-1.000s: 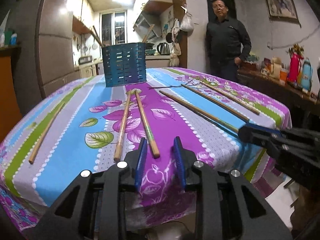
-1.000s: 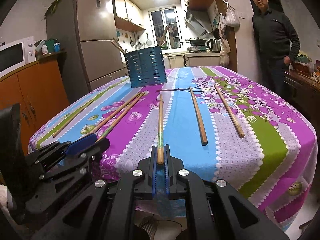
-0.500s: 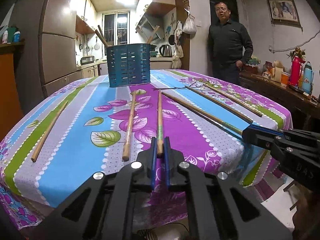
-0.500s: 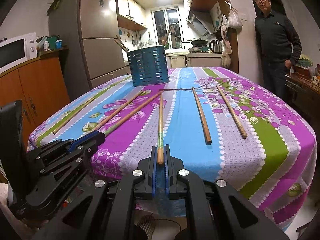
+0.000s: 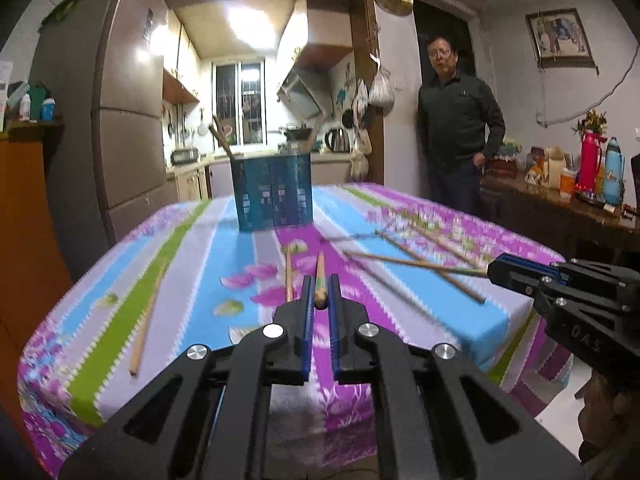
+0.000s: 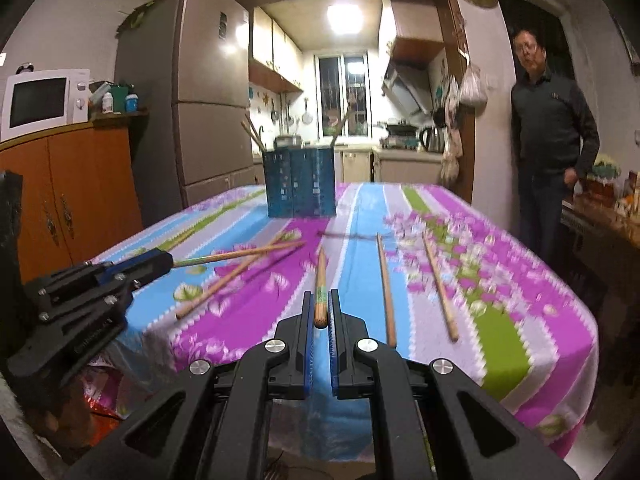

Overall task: Organize utensils
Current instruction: 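Lift both held chopsticks upright and carry them toward the blue holder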

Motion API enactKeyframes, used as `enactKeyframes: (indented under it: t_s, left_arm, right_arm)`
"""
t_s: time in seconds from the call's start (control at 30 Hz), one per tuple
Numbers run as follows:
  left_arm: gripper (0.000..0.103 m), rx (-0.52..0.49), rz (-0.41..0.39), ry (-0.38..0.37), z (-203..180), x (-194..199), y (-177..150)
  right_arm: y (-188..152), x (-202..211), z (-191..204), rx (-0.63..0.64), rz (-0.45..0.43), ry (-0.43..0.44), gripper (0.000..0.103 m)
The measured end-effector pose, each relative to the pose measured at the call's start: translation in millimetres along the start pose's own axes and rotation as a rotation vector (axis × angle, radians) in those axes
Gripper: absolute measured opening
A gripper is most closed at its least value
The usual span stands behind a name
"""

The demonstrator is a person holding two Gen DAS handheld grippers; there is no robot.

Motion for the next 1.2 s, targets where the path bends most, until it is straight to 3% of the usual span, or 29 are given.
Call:
enactKeyframes:
  t_s: [0.3, 0.7, 1.2]
  left_arm:
    - [0.005, -0.042, -0.073, 0.026, 2.0, 19.5, 32.6]
    - [0.005, -0.041, -0.13, 0.033, 13.5, 29.5, 71.3]
    - [0.005, 0.023, -0.081, -0.087, 34.3, -0.3, 111.3]
  right_arm:
    - [35.5, 17.9, 9.0, 0.032, -0.078, 0.028, 0.008]
    - [90.8, 23.2, 16.6, -0.005, -0.113, 0.089, 0.008]
    - [139.7, -9.1, 22.0, -0.052, 0.005, 0.144, 0.008]
Point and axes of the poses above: each gripper's, at about its wrist camera, not at the fingertips, and x roughly against the way its jaws point, z to its left, y to its top, the point moved 9 cm from there along -x, roughly the way its jaws point, and after that the axes turned 15 degrees about -x, right-handed, at the moved point
